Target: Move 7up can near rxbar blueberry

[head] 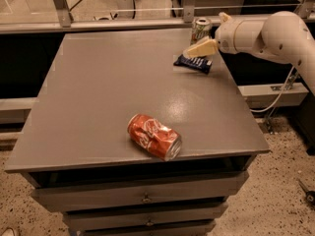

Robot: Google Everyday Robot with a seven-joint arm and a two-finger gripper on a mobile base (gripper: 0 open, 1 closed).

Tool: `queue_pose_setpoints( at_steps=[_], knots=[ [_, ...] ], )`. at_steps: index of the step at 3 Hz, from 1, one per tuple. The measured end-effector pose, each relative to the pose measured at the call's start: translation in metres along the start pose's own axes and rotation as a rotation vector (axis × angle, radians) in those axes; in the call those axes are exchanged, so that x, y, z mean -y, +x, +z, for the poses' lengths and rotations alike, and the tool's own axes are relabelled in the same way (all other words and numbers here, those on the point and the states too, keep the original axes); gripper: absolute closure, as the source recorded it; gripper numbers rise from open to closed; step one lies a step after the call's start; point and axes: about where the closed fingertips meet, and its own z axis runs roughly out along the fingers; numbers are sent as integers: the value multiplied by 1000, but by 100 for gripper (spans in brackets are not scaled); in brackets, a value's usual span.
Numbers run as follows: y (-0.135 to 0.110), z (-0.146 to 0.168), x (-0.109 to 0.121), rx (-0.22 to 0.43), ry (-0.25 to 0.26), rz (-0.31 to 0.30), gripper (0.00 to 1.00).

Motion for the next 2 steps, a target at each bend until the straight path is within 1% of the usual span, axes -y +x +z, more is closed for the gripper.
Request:
queue_pose_setpoints(
  at_steps=[1, 2],
  knots=[
    [-9, -41, -16, 49, -33, -15, 0],
    [-22, -104, -36, 80, -67, -76, 0]
  ],
)
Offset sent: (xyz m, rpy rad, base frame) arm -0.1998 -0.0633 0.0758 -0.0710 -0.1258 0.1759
